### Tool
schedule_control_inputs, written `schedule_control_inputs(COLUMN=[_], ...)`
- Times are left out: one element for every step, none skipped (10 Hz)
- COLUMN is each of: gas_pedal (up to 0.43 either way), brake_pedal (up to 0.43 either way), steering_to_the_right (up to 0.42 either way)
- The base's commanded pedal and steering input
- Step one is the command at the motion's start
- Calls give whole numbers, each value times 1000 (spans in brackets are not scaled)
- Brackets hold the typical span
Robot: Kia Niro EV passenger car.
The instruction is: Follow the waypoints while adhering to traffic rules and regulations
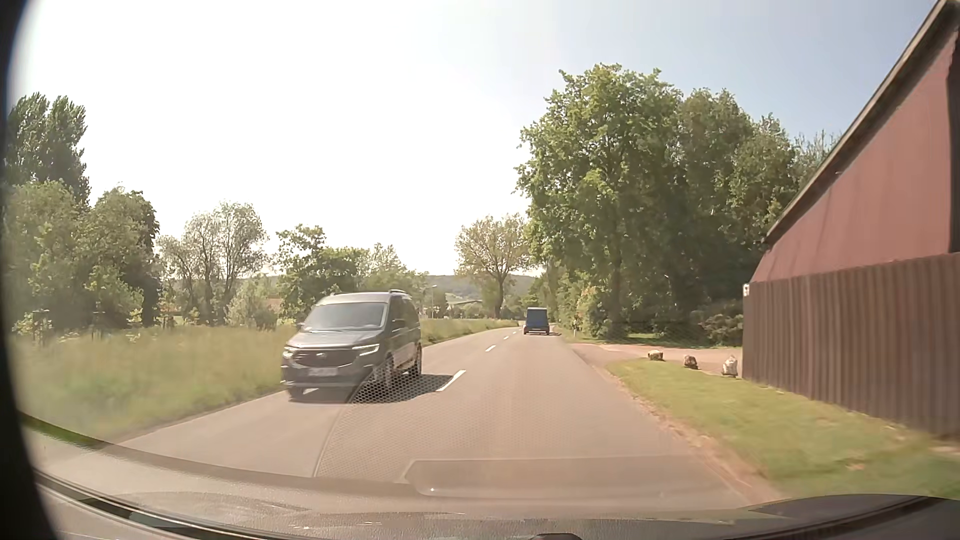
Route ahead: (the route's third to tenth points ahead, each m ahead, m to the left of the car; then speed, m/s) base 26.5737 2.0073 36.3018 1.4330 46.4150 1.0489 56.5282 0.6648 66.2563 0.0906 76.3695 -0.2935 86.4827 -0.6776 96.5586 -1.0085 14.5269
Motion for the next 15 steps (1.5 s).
schedule_control_inputs(gas_pedal=[177, 177, 177, 177, 177, 177, 177, 177, 177, 177, 177, 177, 177, 177, 177], brake_pedal=[0, 0, 0, 0, 0, 0, 0, 0, 0, 0, 0, 0, 0, 0, 0], steering_to_the_right=[6, 7, 7, 7, 7, 7, 7, 6, 6, 7, 6, 6, 6, 7, 7])
